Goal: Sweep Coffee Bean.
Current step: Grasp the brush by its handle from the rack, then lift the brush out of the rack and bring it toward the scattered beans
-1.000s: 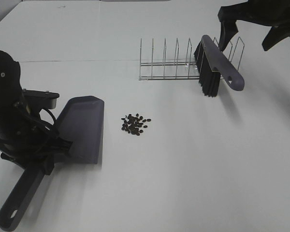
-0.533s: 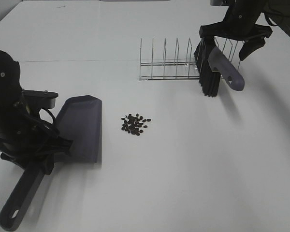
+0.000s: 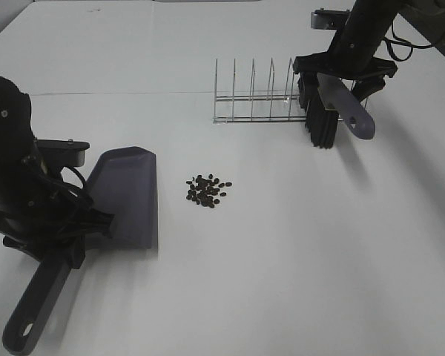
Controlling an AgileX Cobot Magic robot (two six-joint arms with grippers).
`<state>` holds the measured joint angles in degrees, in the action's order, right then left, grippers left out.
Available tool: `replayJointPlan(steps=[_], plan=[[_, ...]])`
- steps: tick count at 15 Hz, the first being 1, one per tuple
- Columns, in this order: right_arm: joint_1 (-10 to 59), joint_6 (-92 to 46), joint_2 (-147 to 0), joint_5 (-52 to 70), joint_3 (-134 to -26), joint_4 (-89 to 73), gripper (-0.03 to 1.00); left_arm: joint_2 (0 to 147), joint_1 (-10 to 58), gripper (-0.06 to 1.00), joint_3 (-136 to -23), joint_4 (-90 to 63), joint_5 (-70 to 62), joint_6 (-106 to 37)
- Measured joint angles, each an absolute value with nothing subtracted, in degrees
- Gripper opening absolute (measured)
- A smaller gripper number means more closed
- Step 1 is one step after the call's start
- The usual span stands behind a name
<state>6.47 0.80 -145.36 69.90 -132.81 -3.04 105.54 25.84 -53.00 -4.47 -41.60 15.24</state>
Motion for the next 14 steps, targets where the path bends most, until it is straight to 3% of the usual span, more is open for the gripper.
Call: replayJointPlan(steps=[5, 6, 8, 14], plan=[[6.5, 0.0, -146.2, 69.8, -133.0, -3.3, 0.61, 105.5, 25.8, 0.33, -53.0, -5.2, -41.6, 15.2], [6.5, -0.3, -146.3, 69.8, -133.0, -3.3, 0.53, 105.5, 25.8, 0.33, -53.0, -5.2, -41.6, 15.2], [6.5, -0.6, -146.3, 69.9, -133.0, -2.7, 0.28, 105.5, 25.8, 0.33, -53.0, -5.2, -41.6, 15.2], [6.2, -0.6, -146.7, 70.7, -135.1, -1.5, 0.28, 105.5, 25.8, 0.33, -53.0, -5.2, -41.5, 15.0]])
